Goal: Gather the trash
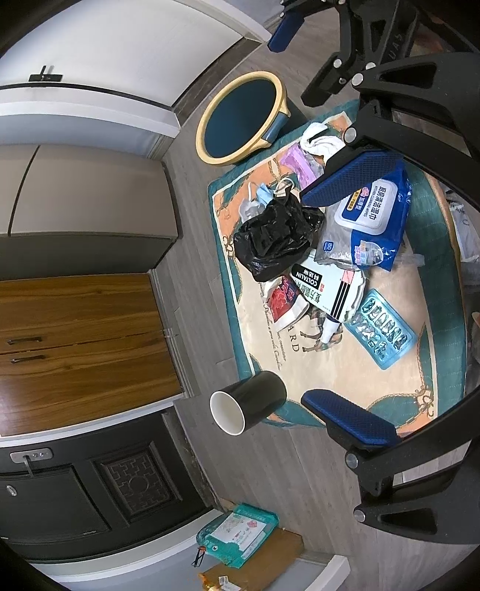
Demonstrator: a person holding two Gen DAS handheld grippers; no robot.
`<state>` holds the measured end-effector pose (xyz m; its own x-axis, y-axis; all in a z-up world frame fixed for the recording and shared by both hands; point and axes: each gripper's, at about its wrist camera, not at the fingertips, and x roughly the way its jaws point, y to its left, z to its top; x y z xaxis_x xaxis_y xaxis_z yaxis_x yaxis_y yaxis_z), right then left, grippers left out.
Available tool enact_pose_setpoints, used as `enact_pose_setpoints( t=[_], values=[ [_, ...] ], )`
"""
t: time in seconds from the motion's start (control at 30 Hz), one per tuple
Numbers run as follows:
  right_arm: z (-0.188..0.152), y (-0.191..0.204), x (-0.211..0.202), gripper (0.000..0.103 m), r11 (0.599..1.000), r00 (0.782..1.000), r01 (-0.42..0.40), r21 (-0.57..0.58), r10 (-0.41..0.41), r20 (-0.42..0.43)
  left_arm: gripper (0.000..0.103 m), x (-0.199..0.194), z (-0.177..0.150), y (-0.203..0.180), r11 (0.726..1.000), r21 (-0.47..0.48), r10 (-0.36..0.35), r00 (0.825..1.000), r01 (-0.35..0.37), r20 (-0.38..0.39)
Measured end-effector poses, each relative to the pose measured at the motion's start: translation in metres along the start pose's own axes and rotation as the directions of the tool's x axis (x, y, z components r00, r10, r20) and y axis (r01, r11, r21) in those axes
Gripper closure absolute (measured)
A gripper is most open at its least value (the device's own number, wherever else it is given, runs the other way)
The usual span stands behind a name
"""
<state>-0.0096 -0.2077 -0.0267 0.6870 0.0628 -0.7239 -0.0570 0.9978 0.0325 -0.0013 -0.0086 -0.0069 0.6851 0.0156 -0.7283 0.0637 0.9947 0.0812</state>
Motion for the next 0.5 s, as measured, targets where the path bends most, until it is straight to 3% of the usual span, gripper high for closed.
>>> enact_pose_setpoints(
  t=[0.5],
  values=[
    [-0.001,-0.016,0.012,0.004,0.998,0.999,0.018,0.055,-0.017,-0.029,0.006,0.018,0.008,0.010,0.998,-0.057,0.026,1.000,-0.026,-0.009]
  ],
)
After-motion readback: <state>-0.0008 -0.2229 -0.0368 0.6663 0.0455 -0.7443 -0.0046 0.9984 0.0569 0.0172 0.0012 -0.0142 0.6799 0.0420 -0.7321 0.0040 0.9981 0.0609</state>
